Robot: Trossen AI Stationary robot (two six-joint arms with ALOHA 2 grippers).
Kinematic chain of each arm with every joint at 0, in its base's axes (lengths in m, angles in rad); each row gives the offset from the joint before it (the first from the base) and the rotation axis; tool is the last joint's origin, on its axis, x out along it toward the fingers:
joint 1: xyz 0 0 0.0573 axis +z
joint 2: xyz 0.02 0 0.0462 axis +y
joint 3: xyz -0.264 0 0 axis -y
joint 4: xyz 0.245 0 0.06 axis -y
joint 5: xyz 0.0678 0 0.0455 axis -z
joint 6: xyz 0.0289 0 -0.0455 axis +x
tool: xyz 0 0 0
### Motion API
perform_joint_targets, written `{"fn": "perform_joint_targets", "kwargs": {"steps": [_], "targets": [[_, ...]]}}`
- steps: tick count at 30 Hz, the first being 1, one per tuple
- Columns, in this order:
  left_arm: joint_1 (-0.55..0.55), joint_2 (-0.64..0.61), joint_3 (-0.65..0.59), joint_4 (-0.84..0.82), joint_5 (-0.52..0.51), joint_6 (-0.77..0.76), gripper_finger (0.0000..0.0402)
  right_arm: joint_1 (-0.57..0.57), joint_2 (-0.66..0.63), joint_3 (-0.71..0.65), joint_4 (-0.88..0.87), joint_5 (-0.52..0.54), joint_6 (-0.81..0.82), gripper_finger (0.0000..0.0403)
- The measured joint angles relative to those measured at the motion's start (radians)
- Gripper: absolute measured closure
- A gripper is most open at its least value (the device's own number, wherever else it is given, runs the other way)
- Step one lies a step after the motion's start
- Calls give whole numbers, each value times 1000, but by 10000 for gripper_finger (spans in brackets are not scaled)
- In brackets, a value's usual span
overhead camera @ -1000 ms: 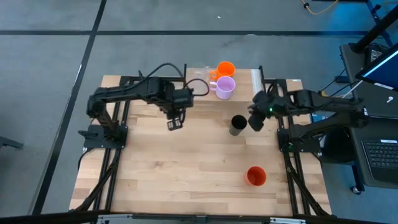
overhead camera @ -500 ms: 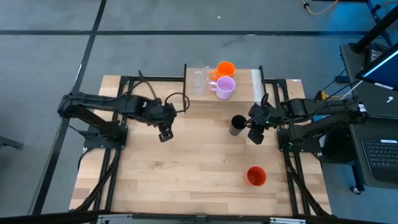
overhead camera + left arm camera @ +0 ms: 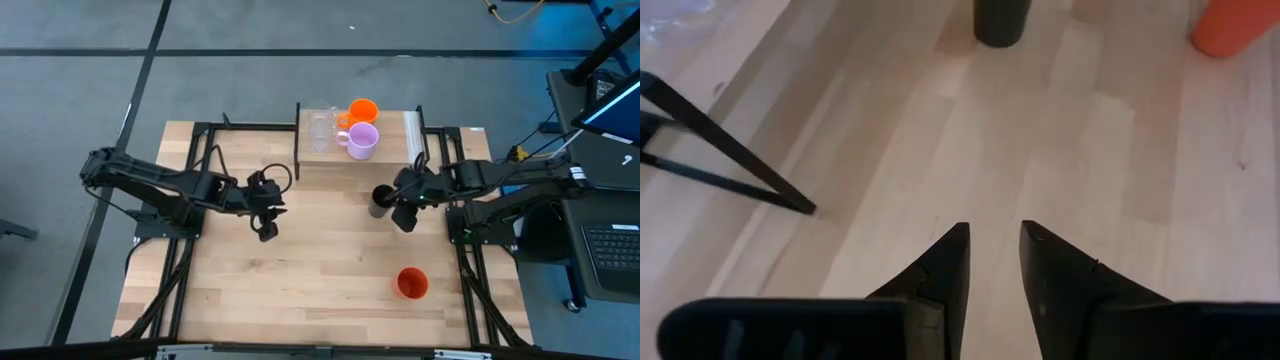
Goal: Stack small to large cups/mugs on shelf
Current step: Put the black cup on the shelf
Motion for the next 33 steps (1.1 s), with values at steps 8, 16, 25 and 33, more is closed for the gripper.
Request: {"fn": "perform_joint_targets", "kwargs": {"steps": [8,16,25,33], "targets": [[-33,0,-67,112,-1,-6,317,0,62,0,10,-15,1,192],[-64,0,-106,164,-53,-16,317,0,106,0,49,-46,-177,183],[-64,0,-145,167,-122,-143,317,0,234,0,53,19,-271,183],[-64,0,-190,184,-130,-159,317,0,343,0,53,30,-292,183]]}}
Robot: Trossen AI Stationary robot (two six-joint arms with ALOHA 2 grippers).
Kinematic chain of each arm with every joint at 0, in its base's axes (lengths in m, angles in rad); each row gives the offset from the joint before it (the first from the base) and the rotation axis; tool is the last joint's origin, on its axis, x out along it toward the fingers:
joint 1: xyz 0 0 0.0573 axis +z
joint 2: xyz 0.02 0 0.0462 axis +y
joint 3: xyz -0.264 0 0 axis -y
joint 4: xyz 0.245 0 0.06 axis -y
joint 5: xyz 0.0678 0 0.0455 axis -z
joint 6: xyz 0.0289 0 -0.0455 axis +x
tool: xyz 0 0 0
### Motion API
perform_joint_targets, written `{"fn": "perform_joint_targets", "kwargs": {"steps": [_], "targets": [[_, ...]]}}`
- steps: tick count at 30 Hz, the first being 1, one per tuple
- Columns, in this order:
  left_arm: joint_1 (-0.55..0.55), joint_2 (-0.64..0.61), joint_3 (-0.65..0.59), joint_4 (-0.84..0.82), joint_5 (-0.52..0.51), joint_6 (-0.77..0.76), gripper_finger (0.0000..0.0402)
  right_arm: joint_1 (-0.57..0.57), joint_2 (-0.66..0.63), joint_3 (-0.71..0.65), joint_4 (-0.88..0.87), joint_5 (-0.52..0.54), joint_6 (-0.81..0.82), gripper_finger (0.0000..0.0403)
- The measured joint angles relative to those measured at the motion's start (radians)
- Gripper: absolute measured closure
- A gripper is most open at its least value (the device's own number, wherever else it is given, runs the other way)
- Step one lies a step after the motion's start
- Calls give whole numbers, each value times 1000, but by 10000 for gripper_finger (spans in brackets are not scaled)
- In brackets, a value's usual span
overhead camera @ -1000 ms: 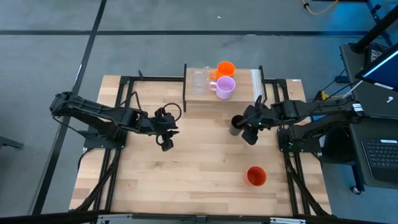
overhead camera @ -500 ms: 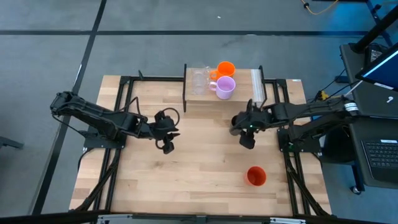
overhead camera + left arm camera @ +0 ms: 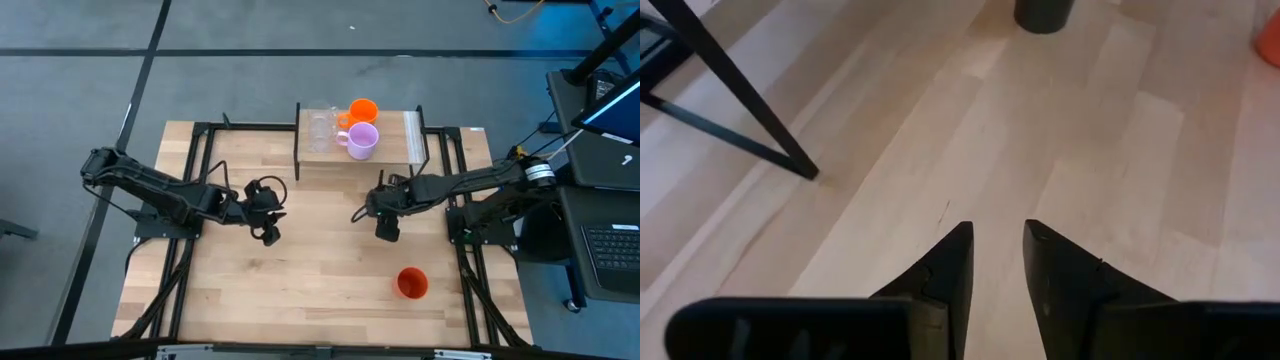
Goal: Stack small to large cups/mugs on shelf
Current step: Put the black cup on the shelf
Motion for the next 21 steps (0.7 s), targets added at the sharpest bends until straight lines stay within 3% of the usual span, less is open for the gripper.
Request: {"fn": "perform_joint_targets", "kwargs": {"steps": [7,11,16,21], "targets": [[0,0,-63,105,5,-2,317,0,50,0,1,30,-22,204],[0,0,-70,105,6,-20,317,0,50,0,2,10,0,269],[0,0,-71,114,4,-23,317,0,50,2,-2,-7,30,383],[0,0,-71,114,2,-23,317,0,50,106,-138,-21,25,393]]}}
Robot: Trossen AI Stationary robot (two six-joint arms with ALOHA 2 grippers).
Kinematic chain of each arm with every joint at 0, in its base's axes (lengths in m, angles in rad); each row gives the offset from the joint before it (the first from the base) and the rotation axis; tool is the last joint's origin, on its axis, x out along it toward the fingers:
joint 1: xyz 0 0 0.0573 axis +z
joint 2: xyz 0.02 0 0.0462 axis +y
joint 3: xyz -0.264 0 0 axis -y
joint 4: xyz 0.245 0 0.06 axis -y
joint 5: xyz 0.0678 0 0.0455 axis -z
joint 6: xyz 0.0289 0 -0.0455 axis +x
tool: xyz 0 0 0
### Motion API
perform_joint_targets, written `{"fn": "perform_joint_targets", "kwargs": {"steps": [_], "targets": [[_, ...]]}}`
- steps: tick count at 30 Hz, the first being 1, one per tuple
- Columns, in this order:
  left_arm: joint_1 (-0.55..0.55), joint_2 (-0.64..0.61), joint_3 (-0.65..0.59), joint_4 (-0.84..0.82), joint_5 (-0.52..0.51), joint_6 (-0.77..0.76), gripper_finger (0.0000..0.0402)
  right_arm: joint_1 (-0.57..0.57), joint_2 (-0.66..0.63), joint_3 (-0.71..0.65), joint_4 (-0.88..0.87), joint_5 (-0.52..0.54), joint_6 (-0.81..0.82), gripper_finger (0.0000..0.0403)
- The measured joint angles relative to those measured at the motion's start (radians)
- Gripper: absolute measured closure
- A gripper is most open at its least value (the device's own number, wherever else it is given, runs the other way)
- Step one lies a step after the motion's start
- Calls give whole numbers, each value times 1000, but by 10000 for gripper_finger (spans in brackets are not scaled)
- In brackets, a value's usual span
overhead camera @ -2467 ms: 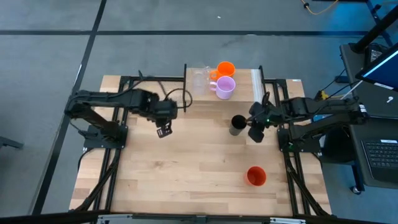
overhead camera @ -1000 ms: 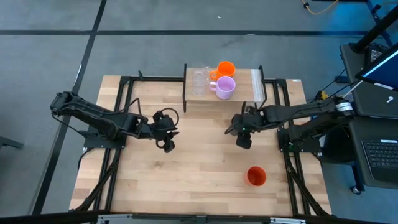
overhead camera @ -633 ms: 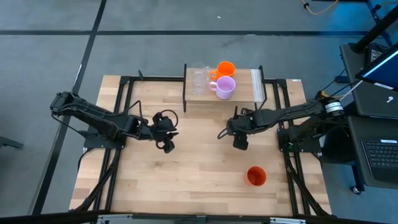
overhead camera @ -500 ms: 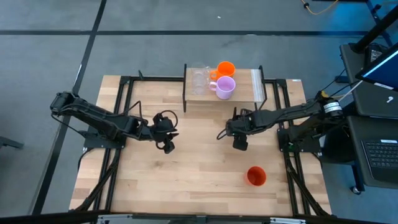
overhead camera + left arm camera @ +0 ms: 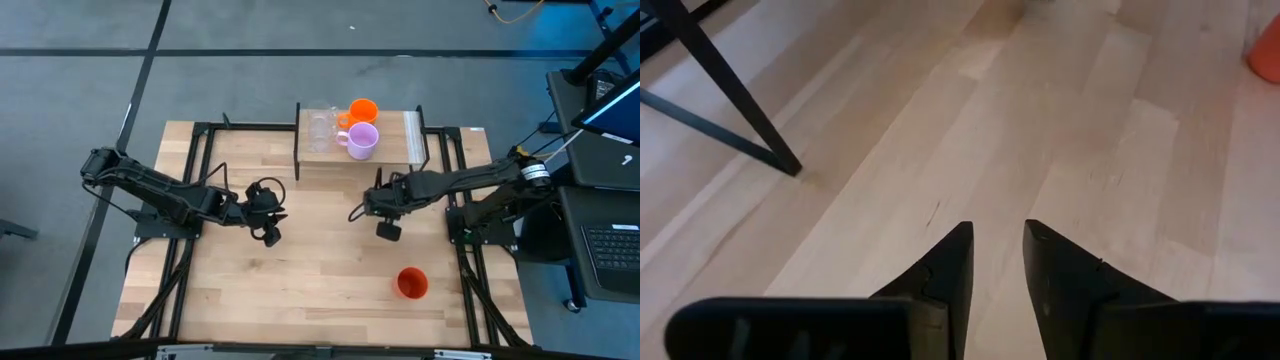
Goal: Stack small to large cups/mugs on shelf
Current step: Put the black cup on the shelf
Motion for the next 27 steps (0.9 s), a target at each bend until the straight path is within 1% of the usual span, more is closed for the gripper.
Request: {"fn": "perform_joint_targets", "kwargs": {"steps": [2,4,6,9,11,14,18,19,21,23,25,27], "targets": [[0,0,0,0,0,0,317,3,-1,85,-101,14,-2,396],[0,0,0,0,0,0,317,4,-2,183,-200,53,-14,395],[0,0,0,0,0,0,317,5,-3,292,-295,124,-13,395],[0,0,0,0,0,0,317,-7,-5,442,-400,264,12,397],[0,0,0,-1,0,0,317,-27,-4,531,-445,328,12,397],[0,0,0,-1,0,0,317,-82,-5,639,-459,365,-21,397],[0,0,0,-1,0,3,317,-216,-4,740,-449,400,-111,397],[0,0,0,-1,0,3,317,-259,-5,757,-441,400,-134,397],[0,0,0,-1,0,3,317,-352,-4,787,-420,367,-178,397],[0,0,0,-1,0,3,317,-454,-3,809,-385,283,-233,397],[0,0,0,-1,0,3,317,-554,2,819,-357,172,-274,397],[0,0,0,-1,0,3,317,-637,17,817,-347,82,-306,397]]}}
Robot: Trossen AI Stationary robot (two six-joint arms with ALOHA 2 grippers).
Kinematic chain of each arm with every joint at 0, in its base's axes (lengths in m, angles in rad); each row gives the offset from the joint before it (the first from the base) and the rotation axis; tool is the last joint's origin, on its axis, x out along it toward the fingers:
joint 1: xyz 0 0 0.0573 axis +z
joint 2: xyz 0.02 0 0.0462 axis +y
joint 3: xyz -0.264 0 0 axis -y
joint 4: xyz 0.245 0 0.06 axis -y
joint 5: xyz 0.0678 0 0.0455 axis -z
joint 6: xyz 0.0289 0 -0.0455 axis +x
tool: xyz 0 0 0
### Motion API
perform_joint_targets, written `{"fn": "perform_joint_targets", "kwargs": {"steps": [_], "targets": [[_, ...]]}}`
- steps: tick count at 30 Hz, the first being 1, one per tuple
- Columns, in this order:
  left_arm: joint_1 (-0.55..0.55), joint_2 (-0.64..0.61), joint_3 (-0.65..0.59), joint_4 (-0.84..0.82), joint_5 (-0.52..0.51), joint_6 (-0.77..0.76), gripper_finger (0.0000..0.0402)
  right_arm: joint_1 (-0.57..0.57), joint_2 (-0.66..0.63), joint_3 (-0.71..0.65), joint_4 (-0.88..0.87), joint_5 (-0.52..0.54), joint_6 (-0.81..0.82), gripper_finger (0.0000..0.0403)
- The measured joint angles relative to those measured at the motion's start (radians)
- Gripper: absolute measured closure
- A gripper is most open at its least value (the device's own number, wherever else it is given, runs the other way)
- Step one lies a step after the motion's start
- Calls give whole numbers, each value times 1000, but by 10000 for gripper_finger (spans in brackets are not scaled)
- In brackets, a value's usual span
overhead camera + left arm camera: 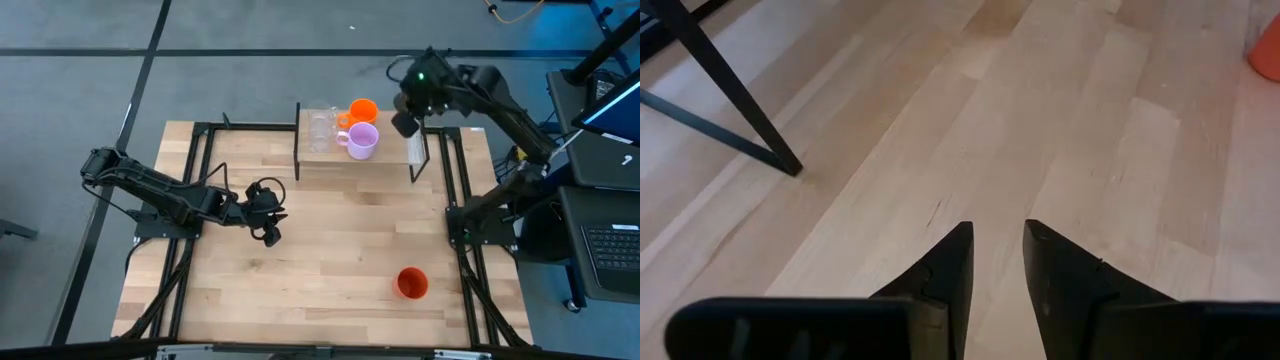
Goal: Stack small to large cups/mugs on shelf
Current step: Put the black cup on the shelf
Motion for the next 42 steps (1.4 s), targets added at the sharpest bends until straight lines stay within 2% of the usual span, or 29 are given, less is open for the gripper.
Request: {"fn": "perform_joint_targets", "kwargs": {"steps": [4,9,15,21,31,35,42], "targets": [[0,0,0,0,0,0,317,-109,58,-9,-16,-106,-33,397],[0,0,0,0,0,0,317,-139,146,-10,-23,-186,-62,397],[0,0,0,0,0,0,317,-140,225,-10,-34,-190,-91,397],[0,0,0,0,2,-1,317,-140,246,-10,-40,-215,-105,395],[0,0,0,0,2,-3,317,-140,246,-10,-25,-212,-107,341],[0,0,0,0,2,-3,317,-140,246,1,-19,-134,-106,321],[0,0,0,0,8,-3,317,-133,246,131,-92,-132,-95,300]]}}
